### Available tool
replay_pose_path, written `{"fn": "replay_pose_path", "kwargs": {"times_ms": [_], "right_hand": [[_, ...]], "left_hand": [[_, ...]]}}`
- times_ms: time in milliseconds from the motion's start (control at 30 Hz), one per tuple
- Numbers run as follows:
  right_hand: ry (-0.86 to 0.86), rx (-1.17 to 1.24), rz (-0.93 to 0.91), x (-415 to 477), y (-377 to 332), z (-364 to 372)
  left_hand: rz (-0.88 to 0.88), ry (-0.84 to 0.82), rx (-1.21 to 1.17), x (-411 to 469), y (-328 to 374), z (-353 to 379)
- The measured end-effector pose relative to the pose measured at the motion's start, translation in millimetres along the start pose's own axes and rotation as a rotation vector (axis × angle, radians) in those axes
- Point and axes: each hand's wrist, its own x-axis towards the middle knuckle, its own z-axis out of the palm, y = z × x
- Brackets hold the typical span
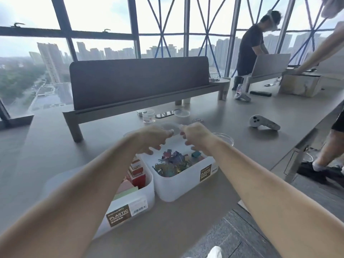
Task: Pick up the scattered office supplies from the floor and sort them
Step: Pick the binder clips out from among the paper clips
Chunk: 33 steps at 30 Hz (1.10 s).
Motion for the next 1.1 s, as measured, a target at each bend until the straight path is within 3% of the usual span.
{"fn": "replay_pose_path", "kwargs": {"times_ms": [167,333,500,633,767,933,1100], "right_hand": [[0.06,-0.006,-0.064,-21,-5,-21],[0.145,-0.136,-0.168,-74,11,-57],[0.42,-0.262,-0.236,-178,82,-111],[0.584,-0.297,-0.041,-270,170,-153],[0.655,-0.43,0.243,-361,267,-171],[0.474,-0.579,0.557,-433,373,-161],[0.285,-0.703,0.796,-449,465,-145]], "left_hand": [[0.059,-0.053,-0.022,-24,10,3],[0.26,-0.02,0.03,-69,31,29],[0.499,-0.033,0.015,-109,55,124],[0.605,-0.144,0.017,-127,51,240],[0.644,-0.309,0.19,-136,28,357],[0.568,-0.592,0.462,-129,-12,474],[0.607,-0.718,0.77,-109,-39,553]]}}
